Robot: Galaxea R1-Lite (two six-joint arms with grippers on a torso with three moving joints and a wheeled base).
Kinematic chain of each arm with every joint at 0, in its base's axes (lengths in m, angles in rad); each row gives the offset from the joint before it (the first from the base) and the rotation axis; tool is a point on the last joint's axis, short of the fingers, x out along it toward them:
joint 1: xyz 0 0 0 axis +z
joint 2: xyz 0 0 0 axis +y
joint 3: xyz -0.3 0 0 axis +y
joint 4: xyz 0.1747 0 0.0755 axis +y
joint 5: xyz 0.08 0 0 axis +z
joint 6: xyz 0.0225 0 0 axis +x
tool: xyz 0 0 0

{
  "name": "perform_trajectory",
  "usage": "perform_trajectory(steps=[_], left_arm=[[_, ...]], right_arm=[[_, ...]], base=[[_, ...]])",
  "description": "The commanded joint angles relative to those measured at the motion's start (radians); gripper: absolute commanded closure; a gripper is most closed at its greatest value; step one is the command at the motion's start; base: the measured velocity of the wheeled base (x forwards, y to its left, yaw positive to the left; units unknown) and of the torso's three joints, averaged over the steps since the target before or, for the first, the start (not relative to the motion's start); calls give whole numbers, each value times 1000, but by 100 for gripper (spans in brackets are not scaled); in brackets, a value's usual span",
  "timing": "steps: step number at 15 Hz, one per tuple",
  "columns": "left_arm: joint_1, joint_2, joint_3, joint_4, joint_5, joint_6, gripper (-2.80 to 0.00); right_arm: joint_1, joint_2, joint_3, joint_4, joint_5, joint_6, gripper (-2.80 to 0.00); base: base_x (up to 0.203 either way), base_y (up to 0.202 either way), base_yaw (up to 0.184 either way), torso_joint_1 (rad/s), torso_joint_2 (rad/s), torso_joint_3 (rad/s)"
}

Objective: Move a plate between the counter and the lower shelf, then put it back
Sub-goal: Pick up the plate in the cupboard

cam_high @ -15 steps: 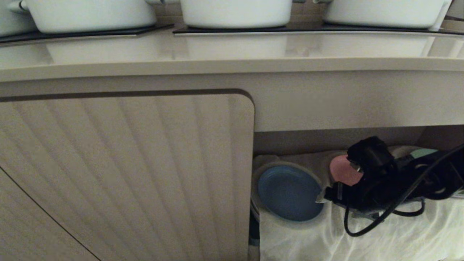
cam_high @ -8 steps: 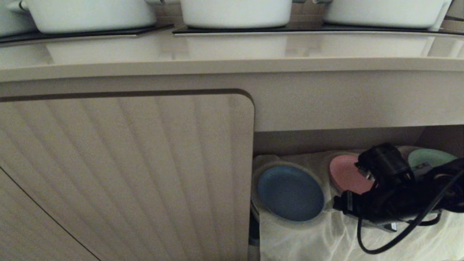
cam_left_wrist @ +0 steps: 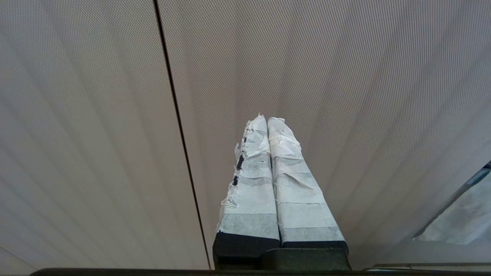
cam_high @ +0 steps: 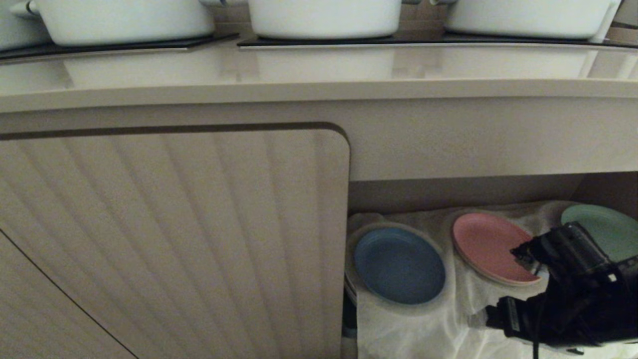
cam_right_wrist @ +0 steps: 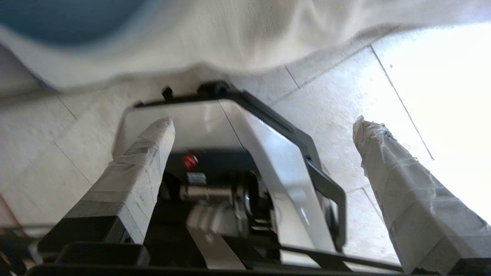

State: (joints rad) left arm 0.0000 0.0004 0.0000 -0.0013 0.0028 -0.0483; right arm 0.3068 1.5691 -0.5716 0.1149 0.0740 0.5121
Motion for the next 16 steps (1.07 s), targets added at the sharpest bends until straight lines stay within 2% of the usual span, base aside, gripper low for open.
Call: perform_trajectory(steps=[1, 2, 7, 10, 13, 16], left_arm=[[0, 0, 0, 0, 0, -1, 0], [0, 0, 0, 0, 0, 1, 0], [0, 0, 0, 0, 0, 0, 0], [0, 0, 0, 0, 0, -1, 0], [0, 0, 0, 0, 0, 0, 0], [0, 0, 0, 0, 0, -1, 0]], right_arm=[[0, -97, 76, -1, 7, -23, -280], [0, -125, 110, -2, 10, -38, 0], [-23, -233, 201, -9, 9, -72, 0], [-124, -300, 225, -72, 6, -193, 0], [-205, -397, 305, -329, 5, -326, 0], [-257, -517, 499, -702, 8, -436, 0]], base=[[0, 0, 0, 0, 0, 0], [0, 0, 0, 0, 0, 0], [0, 0, 0, 0, 0, 0], [0, 0, 0, 0, 0, 0], [0, 0, 0, 0, 0, 0], [0, 0, 0, 0, 0, 0]])
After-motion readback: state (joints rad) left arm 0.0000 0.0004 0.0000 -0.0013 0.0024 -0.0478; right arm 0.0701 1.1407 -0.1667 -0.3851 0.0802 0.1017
